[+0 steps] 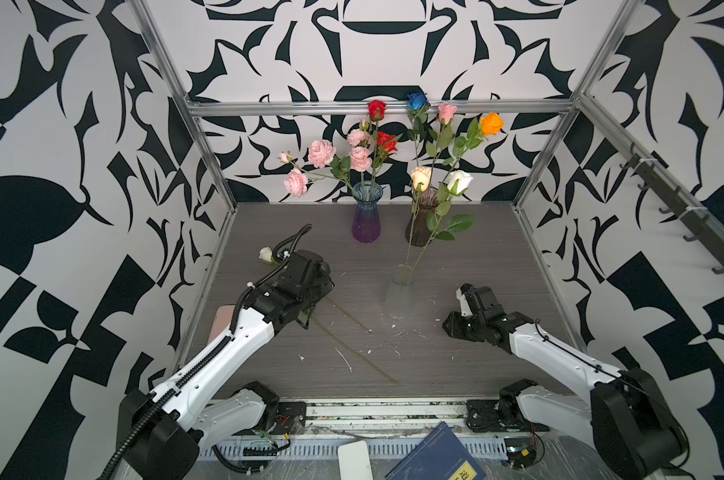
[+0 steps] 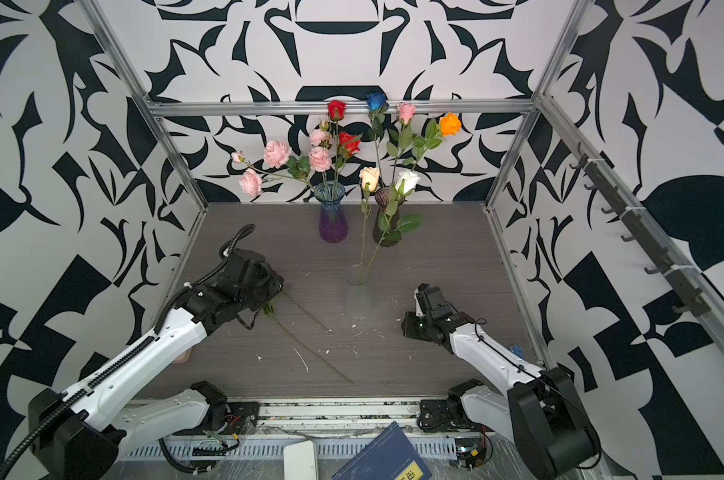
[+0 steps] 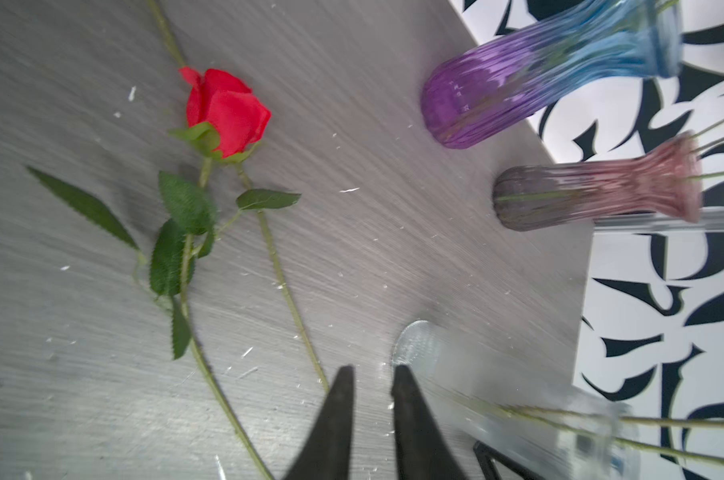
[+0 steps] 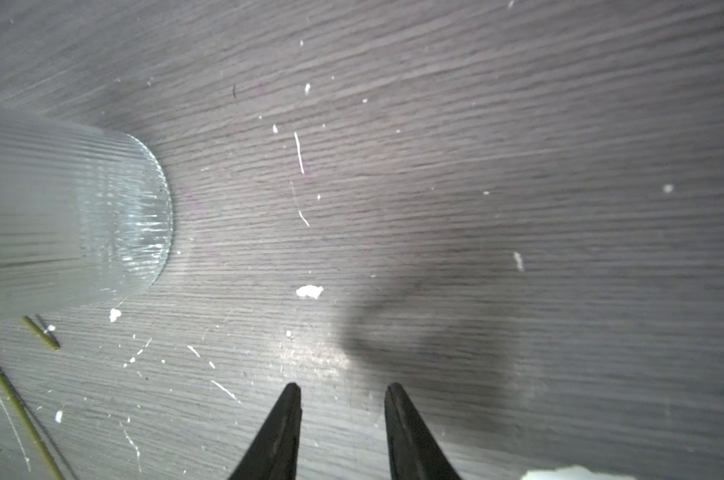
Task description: Arrange the flowers into the vase
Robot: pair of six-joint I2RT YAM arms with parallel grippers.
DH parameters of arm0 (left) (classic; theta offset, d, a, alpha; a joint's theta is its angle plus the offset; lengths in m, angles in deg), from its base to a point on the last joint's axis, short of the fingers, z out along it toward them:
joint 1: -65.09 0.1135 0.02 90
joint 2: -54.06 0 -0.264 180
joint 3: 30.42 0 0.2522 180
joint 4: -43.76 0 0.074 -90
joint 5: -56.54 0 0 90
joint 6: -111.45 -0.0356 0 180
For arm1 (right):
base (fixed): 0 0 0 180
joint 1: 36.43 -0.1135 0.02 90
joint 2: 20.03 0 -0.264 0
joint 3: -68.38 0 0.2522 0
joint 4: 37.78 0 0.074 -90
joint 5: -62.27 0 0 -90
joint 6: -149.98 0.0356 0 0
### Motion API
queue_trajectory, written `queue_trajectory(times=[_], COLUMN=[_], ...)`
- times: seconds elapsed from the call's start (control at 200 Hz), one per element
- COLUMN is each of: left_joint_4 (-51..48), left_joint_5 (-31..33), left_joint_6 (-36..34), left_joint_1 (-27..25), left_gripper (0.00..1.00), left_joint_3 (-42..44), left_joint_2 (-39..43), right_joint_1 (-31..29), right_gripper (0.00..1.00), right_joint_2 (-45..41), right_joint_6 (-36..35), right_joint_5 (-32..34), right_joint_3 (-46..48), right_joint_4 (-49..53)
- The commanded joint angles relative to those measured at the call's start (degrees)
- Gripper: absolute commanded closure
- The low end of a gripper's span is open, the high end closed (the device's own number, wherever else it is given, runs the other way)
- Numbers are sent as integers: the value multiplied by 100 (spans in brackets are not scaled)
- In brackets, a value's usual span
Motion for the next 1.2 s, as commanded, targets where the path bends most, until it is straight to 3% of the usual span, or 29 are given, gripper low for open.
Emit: queue_trajectory(times=[0.0,0.38,0.65,0.845,1.195], left_joint_4=[-32,-269,-613,-208,-109], left_joint_5=[-75,-495,-546,-562,-445], left_joint_6=[73,201,501,574,483], left_joint_1=[100,428,423,423,423], left_gripper=[71,72,72,73,76], left_joint_3=[322,1062,892,1042,946], left_joint_2=[204,15,-793,-1313,-1655], right_joint_1=[-38,-36,-39,-41,-47], right_gripper=[62,62,62,62,62], right_joint_2=[-37,-28,-33,-18,-75], right_joint_6=[-12,-12,-12,-13,-3], right_joint_5=[63,54,62,76,95], right_joint_3=[-10,-10,-10,-10,7], right_joint_4=[68,57,54,56,59])
